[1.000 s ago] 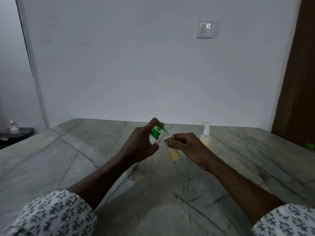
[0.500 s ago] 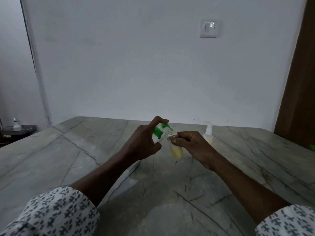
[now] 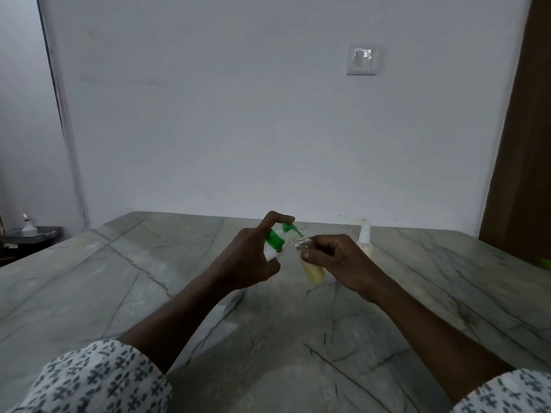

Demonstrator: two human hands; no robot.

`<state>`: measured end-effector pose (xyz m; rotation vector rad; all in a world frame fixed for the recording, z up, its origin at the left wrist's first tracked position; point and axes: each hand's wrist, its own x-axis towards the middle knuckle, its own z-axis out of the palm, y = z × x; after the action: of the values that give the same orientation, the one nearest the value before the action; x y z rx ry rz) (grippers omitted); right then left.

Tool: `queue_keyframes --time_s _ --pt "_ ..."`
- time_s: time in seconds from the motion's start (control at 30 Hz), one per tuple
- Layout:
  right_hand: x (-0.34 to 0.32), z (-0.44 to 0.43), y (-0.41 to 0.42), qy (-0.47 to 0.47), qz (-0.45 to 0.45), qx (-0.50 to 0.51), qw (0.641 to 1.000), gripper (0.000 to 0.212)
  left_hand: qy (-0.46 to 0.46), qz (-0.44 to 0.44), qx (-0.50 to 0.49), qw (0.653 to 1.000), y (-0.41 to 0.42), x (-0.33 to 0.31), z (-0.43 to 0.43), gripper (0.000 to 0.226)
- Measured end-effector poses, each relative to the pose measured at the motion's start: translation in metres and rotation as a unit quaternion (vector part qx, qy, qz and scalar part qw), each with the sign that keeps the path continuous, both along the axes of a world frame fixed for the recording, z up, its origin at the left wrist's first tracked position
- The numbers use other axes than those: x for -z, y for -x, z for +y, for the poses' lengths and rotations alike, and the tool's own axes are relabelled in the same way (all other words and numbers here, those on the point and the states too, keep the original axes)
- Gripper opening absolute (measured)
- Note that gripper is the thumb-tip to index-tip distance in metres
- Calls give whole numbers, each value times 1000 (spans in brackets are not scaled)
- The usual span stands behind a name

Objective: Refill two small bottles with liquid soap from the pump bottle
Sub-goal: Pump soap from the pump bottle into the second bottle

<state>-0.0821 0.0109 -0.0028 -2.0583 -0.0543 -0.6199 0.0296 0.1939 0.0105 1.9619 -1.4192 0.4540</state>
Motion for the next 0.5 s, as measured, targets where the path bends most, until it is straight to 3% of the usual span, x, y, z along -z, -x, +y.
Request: queue_keyframes --time_s 0.33,0.5 --pt "-1 2 -1 75 -14 35 996 20 26 -14 -2 1000 2 3 -1 55" --pt "0 2 -2 82 -14 47 995 20 15 -11 -8 1000 -1 3 -2 62"
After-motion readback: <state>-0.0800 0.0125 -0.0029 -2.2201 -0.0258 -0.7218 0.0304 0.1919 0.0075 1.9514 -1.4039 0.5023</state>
